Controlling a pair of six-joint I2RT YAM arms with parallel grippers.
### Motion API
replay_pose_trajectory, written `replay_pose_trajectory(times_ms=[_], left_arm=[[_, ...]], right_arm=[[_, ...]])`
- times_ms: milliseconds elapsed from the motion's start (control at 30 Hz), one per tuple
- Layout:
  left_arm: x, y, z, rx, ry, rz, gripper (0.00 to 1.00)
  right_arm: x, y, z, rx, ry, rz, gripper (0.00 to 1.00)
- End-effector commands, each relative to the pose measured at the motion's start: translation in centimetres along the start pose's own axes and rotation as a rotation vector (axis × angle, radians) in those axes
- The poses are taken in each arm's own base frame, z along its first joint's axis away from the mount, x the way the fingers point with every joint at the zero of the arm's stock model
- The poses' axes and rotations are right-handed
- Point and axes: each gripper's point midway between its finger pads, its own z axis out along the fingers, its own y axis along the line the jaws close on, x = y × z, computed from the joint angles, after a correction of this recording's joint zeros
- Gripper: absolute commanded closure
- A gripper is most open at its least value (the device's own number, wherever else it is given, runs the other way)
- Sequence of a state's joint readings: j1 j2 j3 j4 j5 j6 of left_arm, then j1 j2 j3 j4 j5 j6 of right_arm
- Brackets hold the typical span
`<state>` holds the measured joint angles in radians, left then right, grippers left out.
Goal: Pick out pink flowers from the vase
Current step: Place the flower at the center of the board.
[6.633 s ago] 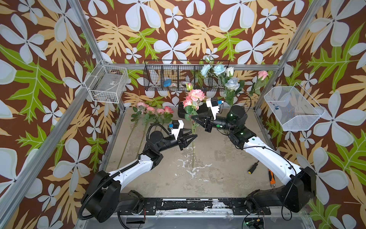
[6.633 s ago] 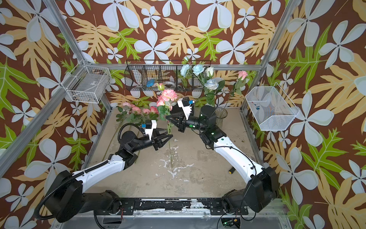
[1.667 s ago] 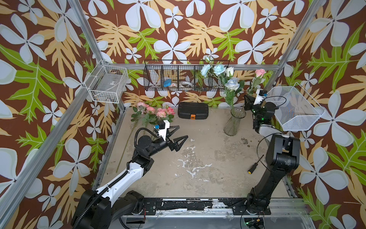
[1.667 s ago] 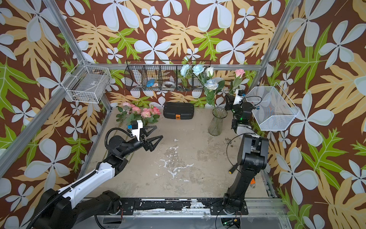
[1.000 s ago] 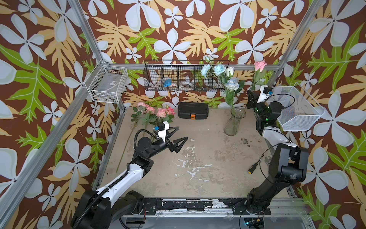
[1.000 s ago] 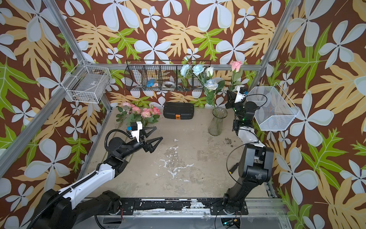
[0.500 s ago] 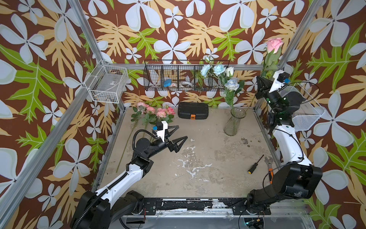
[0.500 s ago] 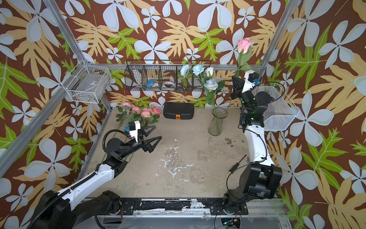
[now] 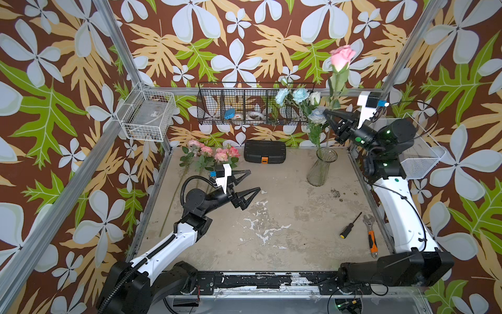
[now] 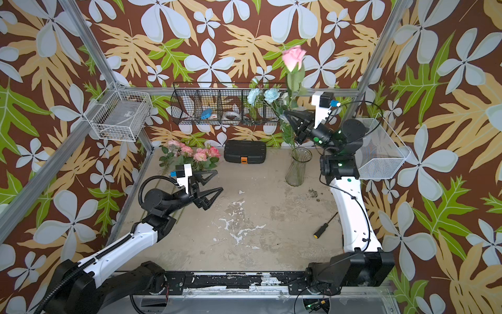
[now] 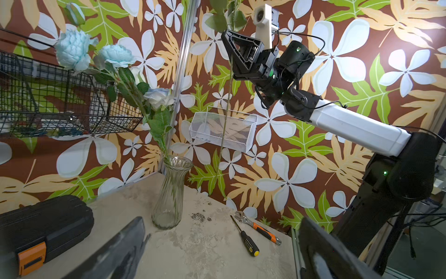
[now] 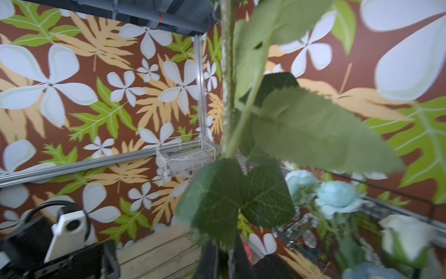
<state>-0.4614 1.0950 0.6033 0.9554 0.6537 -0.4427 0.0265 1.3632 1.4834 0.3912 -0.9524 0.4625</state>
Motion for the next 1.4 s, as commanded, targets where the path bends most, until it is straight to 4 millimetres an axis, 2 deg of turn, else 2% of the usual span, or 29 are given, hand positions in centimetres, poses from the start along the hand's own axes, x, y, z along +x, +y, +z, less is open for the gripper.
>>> replay_pose_trajectory(times_ms=[0, 133, 233, 400, 533, 733, 833, 900, 967, 1000, 1067, 1133, 1167, 1233, 1333, 1367], left_arm=[[-1.1, -1.4, 0.3, 0.071, -0.035, 0.019, 0.0], [-0.9, -2.4, 1.0, 0.123, -0.028, 0.016, 0.0], [-0.7, -3.2, 1.6, 0.161, -0.022, 0.019, 0.0], [-0.6, -3.6, 2.3, 0.193, -0.036, 0.002, 0.0], [-0.2, -3.0, 3.1, 0.196, -0.03, -0.018, 0.0], [0.7, -1.9, 4.1, 0.188, -0.02, -0.045, 0.01], [0.9, -1.9, 4.5, 0.208, -0.013, -0.054, 0.06], [1.0, -1.9, 4.7, 0.22, -0.008, -0.054, 0.17], [1.0, -1.8, 4.8, 0.22, -0.01, -0.057, 0.22], [0.9, -1.9, 4.8, 0.222, -0.012, -0.053, 0.28], [1.0, -1.7, 4.8, 0.214, -0.012, -0.051, 0.53], [1.0, -1.6, 4.9, 0.208, -0.01, -0.049, 0.86], [1.1, -1.5, 4.9, 0.205, -0.007, -0.05, 0.94], [1.3, -1.2, 5.0, 0.187, 0.001, -0.051, 1.0], [1.5, -0.8, 4.8, 0.157, 0.003, -0.052, 1.0], [1.4, -0.7, 4.7, 0.143, -0.002, -0.052, 1.0]], right_arm=[[1.5, 3.3, 1.1, -0.088, -0.023, 0.113, 1.0], [4.2, 8.4, 3.8, -0.231, -0.015, 0.129, 1.0], [6.2, 10.6, 5.1, -0.28, -0.014, 0.166, 1.0], [8.2, 12.9, 6.3, -0.36, -0.042, 0.257, 1.0], [9.9, 14.9, 7.2, -0.399, -0.036, 0.291, 1.0], [10.8, 17.2, 8.0, -0.459, -0.03, 0.331, 1.0], [11.5, 17.8, 8.4, -0.471, -0.024, 0.342, 1.0], [11.8, 18.2, 8.5, -0.484, -0.017, 0.351, 1.0], [11.9, 18.5, 8.6, -0.502, -0.015, 0.367, 1.0], [11.9, 18.6, 8.6, -0.507, -0.016, 0.376, 1.0], [11.9, 18.7, 8.6, -0.514, -0.017, 0.38, 1.0], [12.3, 18.6, 8.7, -0.502, -0.005, 0.364, 1.0], [12.5, 18.4, 8.7, -0.486, 0.002, 0.352, 1.0], [12.7, 18.2, 8.7, -0.463, 0.01, 0.334, 1.0], [13.0, 18.2, 8.7, -0.464, 0.015, 0.332, 1.0], [13.0, 18.2, 8.8, -0.465, 0.016, 0.336, 0.96]])
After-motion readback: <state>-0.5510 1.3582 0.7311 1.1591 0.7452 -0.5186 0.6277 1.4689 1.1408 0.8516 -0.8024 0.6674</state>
